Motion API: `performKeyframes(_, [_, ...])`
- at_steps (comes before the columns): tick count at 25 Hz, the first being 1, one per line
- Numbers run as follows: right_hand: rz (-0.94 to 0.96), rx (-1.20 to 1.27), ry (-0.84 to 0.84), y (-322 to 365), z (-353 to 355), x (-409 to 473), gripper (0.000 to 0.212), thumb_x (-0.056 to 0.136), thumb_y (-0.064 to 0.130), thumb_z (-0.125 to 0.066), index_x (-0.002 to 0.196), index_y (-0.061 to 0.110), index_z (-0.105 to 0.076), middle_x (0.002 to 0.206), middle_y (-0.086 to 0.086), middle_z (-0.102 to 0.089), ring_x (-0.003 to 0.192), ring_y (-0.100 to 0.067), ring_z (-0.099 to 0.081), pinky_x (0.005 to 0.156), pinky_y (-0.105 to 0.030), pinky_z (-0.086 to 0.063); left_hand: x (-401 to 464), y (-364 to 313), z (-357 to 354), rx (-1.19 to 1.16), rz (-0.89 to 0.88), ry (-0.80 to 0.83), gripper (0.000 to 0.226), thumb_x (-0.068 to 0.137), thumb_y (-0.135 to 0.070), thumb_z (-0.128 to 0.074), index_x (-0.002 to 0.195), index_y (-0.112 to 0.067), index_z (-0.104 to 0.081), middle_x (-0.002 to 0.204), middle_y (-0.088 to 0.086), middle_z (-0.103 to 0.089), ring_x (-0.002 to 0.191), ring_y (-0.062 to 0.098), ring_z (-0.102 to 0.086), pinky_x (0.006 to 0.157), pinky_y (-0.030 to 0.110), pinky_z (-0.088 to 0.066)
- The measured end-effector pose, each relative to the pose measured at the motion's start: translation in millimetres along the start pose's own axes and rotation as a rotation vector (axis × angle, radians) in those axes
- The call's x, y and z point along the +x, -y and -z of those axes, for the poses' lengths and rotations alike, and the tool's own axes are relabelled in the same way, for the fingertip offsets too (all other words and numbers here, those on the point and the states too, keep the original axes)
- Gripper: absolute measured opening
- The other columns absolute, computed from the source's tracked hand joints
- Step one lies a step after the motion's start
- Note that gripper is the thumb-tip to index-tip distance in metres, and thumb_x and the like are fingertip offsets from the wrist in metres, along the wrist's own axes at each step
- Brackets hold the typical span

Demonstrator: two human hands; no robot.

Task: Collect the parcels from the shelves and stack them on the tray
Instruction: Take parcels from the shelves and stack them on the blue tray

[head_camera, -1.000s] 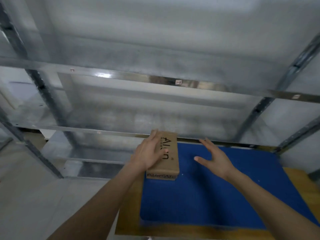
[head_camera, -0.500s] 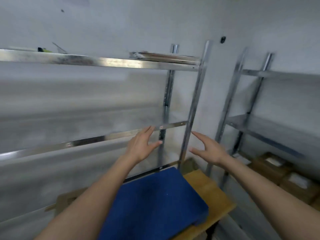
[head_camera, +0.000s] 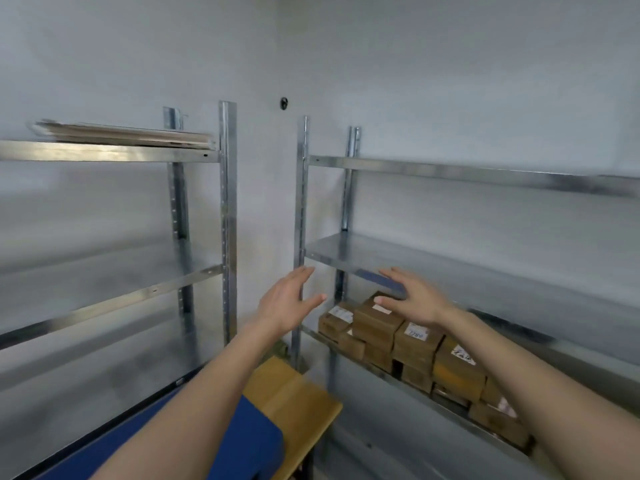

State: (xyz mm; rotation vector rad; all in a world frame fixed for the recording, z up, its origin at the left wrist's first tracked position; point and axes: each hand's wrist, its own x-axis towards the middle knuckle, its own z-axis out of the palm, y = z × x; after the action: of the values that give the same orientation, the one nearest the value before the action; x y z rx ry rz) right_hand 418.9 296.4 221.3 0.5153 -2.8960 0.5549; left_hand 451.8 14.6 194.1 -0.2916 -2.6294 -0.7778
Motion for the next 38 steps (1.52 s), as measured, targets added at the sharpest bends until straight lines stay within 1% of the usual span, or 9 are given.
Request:
performKeyframes(4, [-0.063, -0.017, -0.017, -49, 11, -2, 0.075, 0.092, 0.062, -0.055, 0.156, 0.036, -0.027, 0.164, 0.005, -0.023, 0.15, -0.02, -0.024, 0.119, -0.043, -0.025, 36, -31, -46, -0.011, -0.038, 0.065, 0.073, 0.091, -0.064, -0.049, 0.152, -0.029, -0.03, 0.156, -0.005, -0.035, 0.142, 0.018, -0.034, 0.112, 0.042, -0.035])
performKeyframes(9, [-0.124, 0.017, 0.017, -94, -7, 23, 0.076, 0.089, 0.065, -0.057, 0.155, 0.038, -0.028, 0.161, 0.009, -0.031, 0.145, -0.019, -0.033, 0.117, -0.044, -0.032, 80, -29, -98, -0.047, -0.066, 0.118, 0.069, 0.094, -0.059, -0.051, 0.152, -0.028, -0.032, 0.155, -0.004, -0.038, 0.139, 0.018, -0.038, 0.108, 0.037, -0.036])
performKeyframes(17, [-0.23, 0.129, 0.152, -158, -92, 123, 0.068, 0.091, 0.054, -0.063, 0.151, 0.041, -0.034, 0.156, 0.006, -0.04, 0.14, -0.017, -0.04, 0.113, -0.038, -0.035, 176, 47, -216, -0.095, -0.04, 0.271, 0.063, 0.093, -0.057, -0.053, 0.148, -0.028, -0.04, 0.151, -0.005, -0.043, 0.136, 0.016, -0.042, 0.11, 0.038, -0.038])
performKeyframes(21, [-0.336, 0.14, 0.165, -196, -134, 180, 0.06, 0.096, 0.04, -0.061, 0.151, 0.028, -0.039, 0.154, 0.001, -0.043, 0.139, -0.019, -0.042, 0.115, -0.037, -0.034, 235, 95, -273, -0.096, -0.011, 0.346, 0.062, 0.092, -0.063, -0.048, 0.145, -0.031, -0.044, 0.148, -0.007, -0.048, 0.133, 0.016, -0.046, 0.111, 0.042, -0.038])
performKeyframes(24, [-0.382, 0.08, 0.182, -220, -157, 212, 0.061, 0.1, 0.027, -0.058, 0.154, 0.017, -0.032, 0.16, -0.009, -0.03, 0.147, -0.026, -0.03, 0.121, -0.041, -0.025, 267, 116, -307, -0.053, -0.003, 0.399, 0.063, 0.088, -0.074, -0.04, 0.142, -0.042, -0.04, 0.148, -0.013, -0.045, 0.134, 0.014, -0.045, 0.11, 0.051, -0.036])
performKeyframes(27, [-0.397, 0.033, 0.217, -248, -182, 232, 0.072, 0.094, 0.045, -0.063, 0.155, 0.029, -0.029, 0.166, -0.005, -0.018, 0.149, -0.028, -0.026, 0.119, -0.048, -0.028, 292, 128, -342, -0.07, 0.016, 0.448, 0.068, 0.086, -0.08, -0.031, 0.144, -0.044, -0.037, 0.154, -0.011, -0.037, 0.138, 0.017, -0.041, 0.111, 0.051, -0.036])
performKeyframes(30, [-0.423, 0.067, 0.26, -271, -208, 246, 0.079, 0.091, 0.052, -0.064, 0.157, 0.035, -0.024, 0.167, -0.001, -0.012, 0.146, -0.028, -0.031, 0.118, -0.044, -0.032, 307, 132, -370, -0.057, -0.011, 0.468, 0.075, 0.087, -0.078, -0.024, 0.148, -0.036, -0.036, 0.156, -0.006, -0.036, 0.14, 0.021, -0.039, 0.113, 0.047, -0.033])
performKeyframes(35, [-0.488, 0.094, 0.302, -304, -243, 264, 0.083, 0.091, 0.056, -0.062, 0.156, 0.045, -0.012, 0.168, 0.006, 0.004, 0.151, -0.024, -0.02, 0.117, -0.046, -0.032, 326, 145, -419, -0.004, -0.048, 0.495, 0.069, 0.095, -0.065, -0.032, 0.154, -0.031, -0.026, 0.163, -0.004, -0.018, 0.146, 0.026, -0.027, 0.113, 0.048, -0.031])
performKeyframes(38, [-0.513, 0.092, 0.278, -312, -259, 268, 0.086, 0.09, 0.057, -0.063, 0.157, 0.045, -0.011, 0.167, 0.009, 0.007, 0.152, -0.022, -0.016, 0.118, -0.045, -0.03, 336, 158, -447, -0.041, -0.04, 0.518, 0.072, 0.094, -0.068, -0.035, 0.155, -0.032, -0.022, 0.164, -0.004, -0.013, 0.147, 0.027, -0.024, 0.113, 0.048, -0.031])
